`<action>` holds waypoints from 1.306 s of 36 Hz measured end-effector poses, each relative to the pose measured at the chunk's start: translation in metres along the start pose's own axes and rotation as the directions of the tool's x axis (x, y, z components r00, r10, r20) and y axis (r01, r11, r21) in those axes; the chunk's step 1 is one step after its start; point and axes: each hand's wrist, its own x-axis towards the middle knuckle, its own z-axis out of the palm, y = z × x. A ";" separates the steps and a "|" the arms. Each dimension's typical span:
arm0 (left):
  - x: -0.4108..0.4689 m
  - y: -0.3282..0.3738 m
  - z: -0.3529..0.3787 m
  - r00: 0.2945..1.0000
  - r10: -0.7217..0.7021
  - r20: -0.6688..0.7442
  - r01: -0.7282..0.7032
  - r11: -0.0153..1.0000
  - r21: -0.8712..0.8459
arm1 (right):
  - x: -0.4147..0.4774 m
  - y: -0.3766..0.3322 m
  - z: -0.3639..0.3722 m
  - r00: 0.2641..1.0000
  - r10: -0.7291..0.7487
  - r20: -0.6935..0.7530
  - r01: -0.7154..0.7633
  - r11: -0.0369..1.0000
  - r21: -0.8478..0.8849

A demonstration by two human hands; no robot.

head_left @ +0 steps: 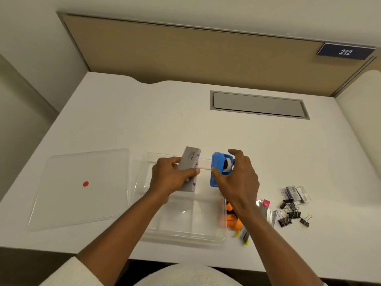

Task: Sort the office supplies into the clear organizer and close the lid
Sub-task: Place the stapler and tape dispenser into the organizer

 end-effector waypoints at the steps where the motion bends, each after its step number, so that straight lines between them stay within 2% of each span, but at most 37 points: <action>1: 0.002 -0.002 -0.002 0.998 0.029 -0.048 -0.024 0.995 0.102 | -0.001 0.000 0.004 1.000 -0.002 0.005 0.002 1.000 -0.031; 3: 0.008 -0.005 -0.004 0.994 0.062 -0.087 -0.039 0.969 0.245 | -0.002 -0.001 0.014 1.000 -0.004 0.022 0.006 0.996 -0.088; 6: 0.013 -0.006 0.000 0.995 0.064 -0.081 -0.029 0.928 0.372 | -0.005 0.000 0.030 0.998 -0.010 0.059 0.019 0.988 -0.153; 12: 0.018 -0.006 0.016 0.998 0.023 -0.066 0.012 0.873 0.487 | -0.004 0.005 0.054 0.989 0.016 0.144 0.027 0.955 -0.295; 18: 0.022 -0.009 0.024 0.997 0.025 -0.068 0.016 0.839 0.545 | -0.006 0.009 0.070 0.971 -0.019 0.238 0.119 0.904 -0.410; 22: 0.024 -0.009 0.027 0.998 0.025 -0.059 0.015 0.801 0.599 | -0.005 0.013 0.077 0.952 -0.024 0.304 0.156 0.895 -0.417; 30: 0.028 -0.006 0.037 0.997 0.075 -0.007 -0.048 0.708 0.704 | 0.002 0.028 0.069 0.936 -0.074 0.343 0.214 0.896 -0.389; 37: 0.027 -0.007 0.037 0.999 0.023 0.048 -0.052 0.589 0.806 | 0.004 0.031 0.070 0.918 -0.099 0.385 0.250 0.897 -0.366; 41: 0.035 -0.003 0.044 0.997 0.050 0.056 -0.075 0.567 0.821 | 0.004 0.033 0.070 0.910 -0.103 0.403 0.264 0.891 -0.369; 47: 0.046 0.006 0.054 0.997 0.055 0.054 -0.076 0.588 0.806 | 0.004 0.038 0.071 0.901 -0.128 0.414 0.289 0.889 -0.354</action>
